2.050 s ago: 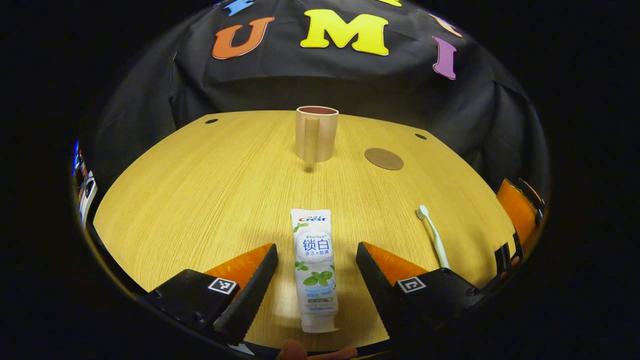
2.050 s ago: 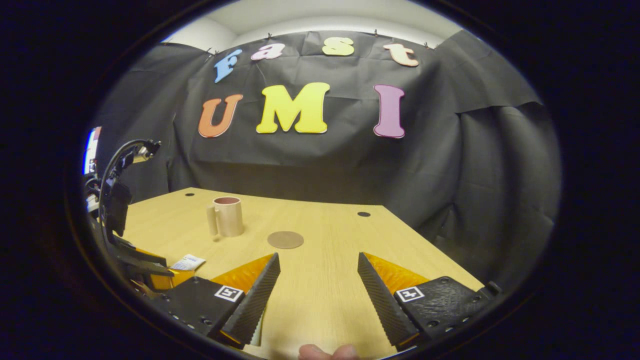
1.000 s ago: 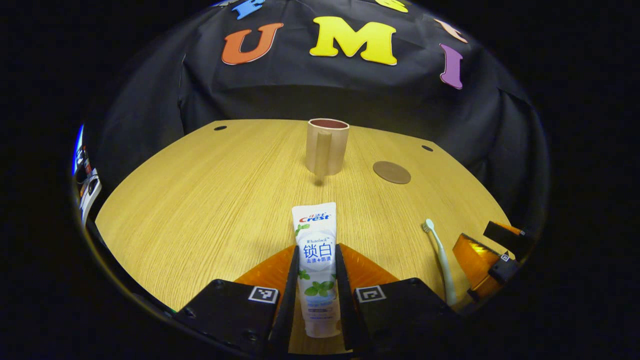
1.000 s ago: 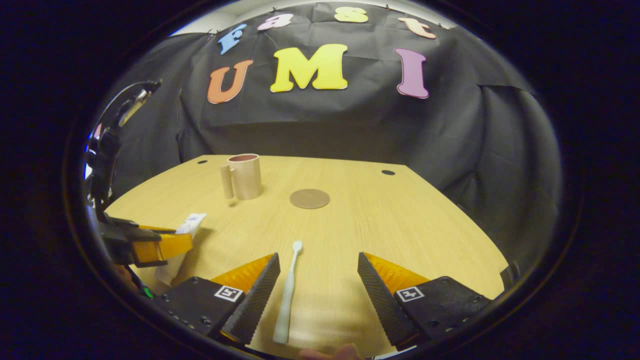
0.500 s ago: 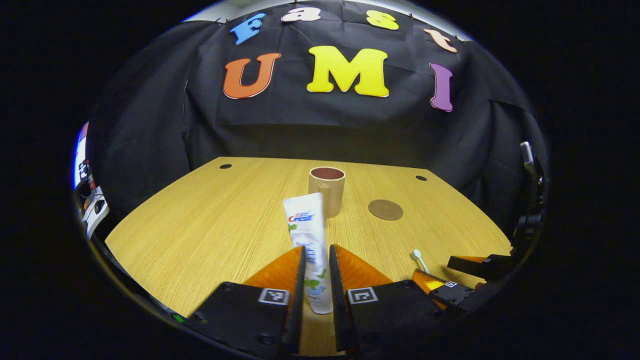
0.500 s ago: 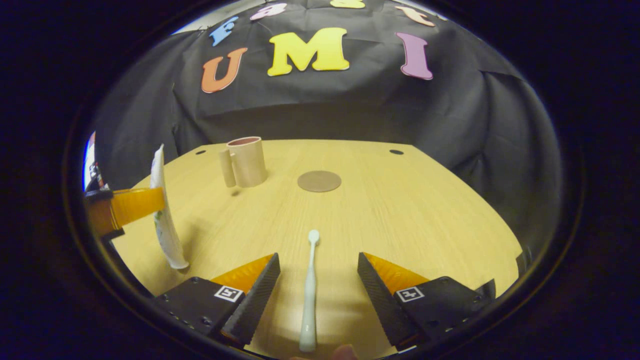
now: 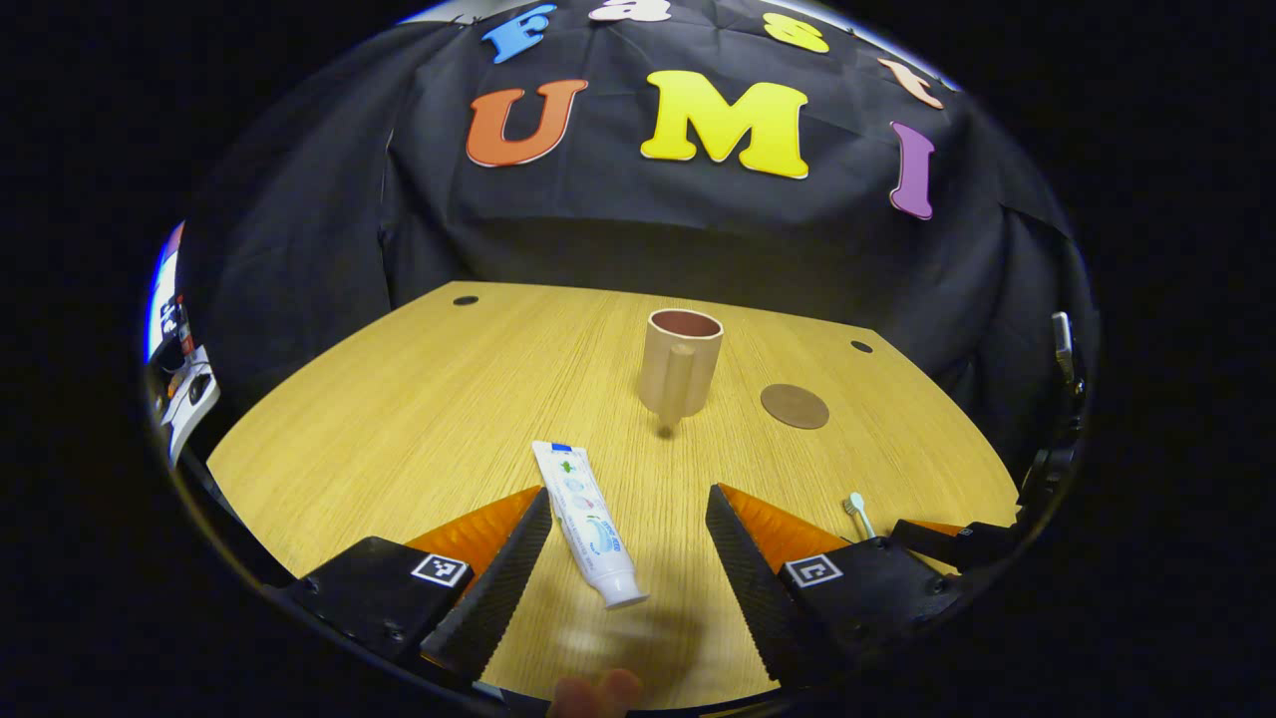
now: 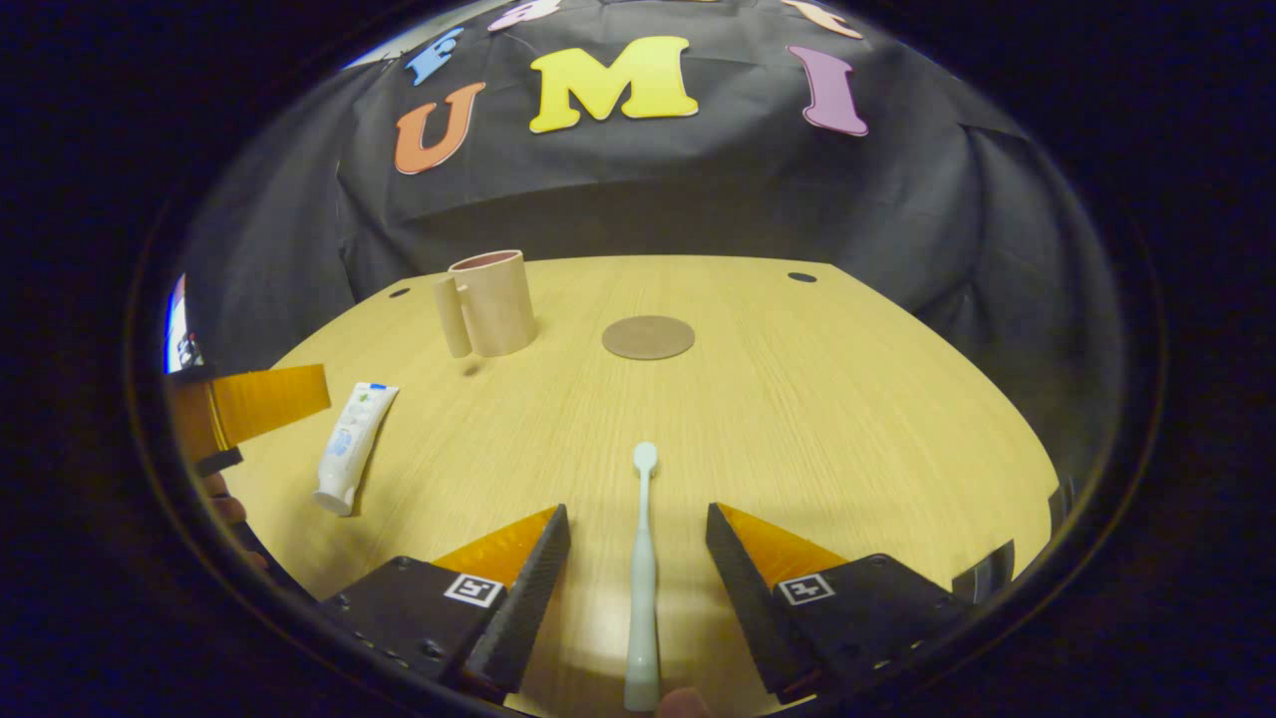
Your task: Put the toothbrush and toothpaste on the desktop into the cup, then pick up the cup and place it on the coaster on the desktop.
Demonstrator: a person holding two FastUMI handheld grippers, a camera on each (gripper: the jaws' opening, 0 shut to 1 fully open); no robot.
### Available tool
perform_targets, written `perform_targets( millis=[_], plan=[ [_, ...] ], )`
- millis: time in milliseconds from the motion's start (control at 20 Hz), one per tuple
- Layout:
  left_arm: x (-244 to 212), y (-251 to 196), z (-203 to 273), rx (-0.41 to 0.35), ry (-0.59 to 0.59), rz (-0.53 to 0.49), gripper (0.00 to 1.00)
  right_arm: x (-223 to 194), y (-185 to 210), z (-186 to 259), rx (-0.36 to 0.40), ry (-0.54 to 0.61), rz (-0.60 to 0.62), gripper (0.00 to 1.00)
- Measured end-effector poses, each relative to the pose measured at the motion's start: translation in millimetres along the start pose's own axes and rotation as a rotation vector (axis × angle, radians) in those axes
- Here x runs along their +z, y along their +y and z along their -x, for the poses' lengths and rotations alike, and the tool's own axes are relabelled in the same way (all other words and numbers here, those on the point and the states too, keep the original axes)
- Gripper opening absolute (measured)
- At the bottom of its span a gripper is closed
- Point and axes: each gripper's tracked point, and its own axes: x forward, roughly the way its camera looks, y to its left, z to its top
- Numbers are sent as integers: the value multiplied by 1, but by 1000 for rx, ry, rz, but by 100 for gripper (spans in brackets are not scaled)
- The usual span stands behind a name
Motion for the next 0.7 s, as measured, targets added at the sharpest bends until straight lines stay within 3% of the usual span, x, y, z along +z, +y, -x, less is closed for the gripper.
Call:
perform_targets(
  millis=[50,150,700],
  plan=[
    [-3,-1,-3,-1,16,-1,99,0,0,0,1,-6,-2,92],
    [-9,1,-10,-8,49,-9,99,2,-1,1,3,-12,-2,95],
    [-31,27,-48,111,180,55,99,19,-8,12,3,-74,-3,95]
  ],
)
